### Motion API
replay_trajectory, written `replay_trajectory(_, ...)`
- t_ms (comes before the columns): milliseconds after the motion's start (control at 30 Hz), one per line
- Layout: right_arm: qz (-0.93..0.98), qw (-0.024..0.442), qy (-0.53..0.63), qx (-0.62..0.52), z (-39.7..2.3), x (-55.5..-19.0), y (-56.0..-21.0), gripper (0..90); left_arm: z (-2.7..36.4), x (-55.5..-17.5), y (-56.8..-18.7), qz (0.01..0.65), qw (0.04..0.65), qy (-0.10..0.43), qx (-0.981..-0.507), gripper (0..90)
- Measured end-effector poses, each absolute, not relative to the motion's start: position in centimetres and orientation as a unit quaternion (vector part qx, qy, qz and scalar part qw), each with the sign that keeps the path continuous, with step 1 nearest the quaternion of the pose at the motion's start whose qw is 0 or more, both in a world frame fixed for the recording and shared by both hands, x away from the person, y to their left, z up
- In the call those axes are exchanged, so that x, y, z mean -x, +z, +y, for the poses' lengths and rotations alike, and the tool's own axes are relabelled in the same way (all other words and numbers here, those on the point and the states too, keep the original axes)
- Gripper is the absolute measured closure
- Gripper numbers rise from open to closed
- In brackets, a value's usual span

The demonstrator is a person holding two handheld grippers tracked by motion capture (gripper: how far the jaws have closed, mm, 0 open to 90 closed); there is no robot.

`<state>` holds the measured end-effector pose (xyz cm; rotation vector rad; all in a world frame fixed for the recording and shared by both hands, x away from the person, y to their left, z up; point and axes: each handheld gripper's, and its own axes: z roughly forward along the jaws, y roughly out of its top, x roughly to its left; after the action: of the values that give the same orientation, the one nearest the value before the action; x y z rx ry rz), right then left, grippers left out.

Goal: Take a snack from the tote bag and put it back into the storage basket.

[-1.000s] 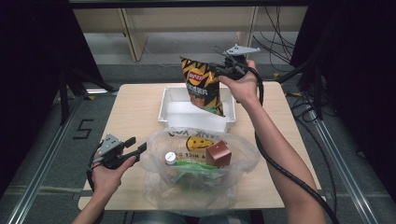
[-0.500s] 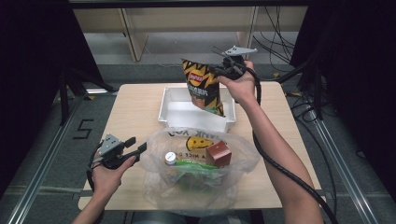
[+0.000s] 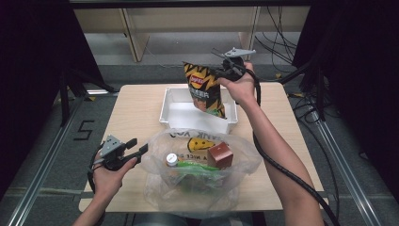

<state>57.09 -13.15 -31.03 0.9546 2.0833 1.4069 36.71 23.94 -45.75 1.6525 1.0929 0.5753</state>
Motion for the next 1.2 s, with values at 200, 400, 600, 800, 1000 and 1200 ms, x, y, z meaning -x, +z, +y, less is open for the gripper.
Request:
replay_trajectory(200,0.755,0.224,0.509,-0.347,-13.1,-57.3,-31.2,90.0,23.9,-36.7,-45.8,0.455,0.514,0.239,-0.687,44.5)
replay_trajectory(400,0.756,0.224,0.508,-0.347,-13.0,-57.7,-31.4,90.0,24.0,-36.7,-45.8,0.455,0.514,0.239,-0.687,44.5)
replay_trajectory(600,0.757,0.224,0.507,-0.345,-12.9,-58.1,-31.6,90.0,23.9,-36.7,-45.8,0.455,0.514,0.238,-0.687,44.5)
replay_trajectory(800,0.754,0.217,0.508,-0.354,-12.8,-58.1,-31.6,90.0,23.9,-36.8,-45.8,0.454,0.513,0.238,-0.689,44.5)
replay_trajectory(1000,0.756,0.215,0.507,-0.353,-12.6,-58.4,-31.7,90.0,23.9,-36.8,-45.8,0.454,0.515,0.236,-0.688,44.5)
replay_trajectory(1200,0.760,0.213,0.504,-0.351,-12.3,-58.7,-31.7,90.0,23.9,-36.8,-45.8,0.453,0.513,0.238,-0.689,44.5)
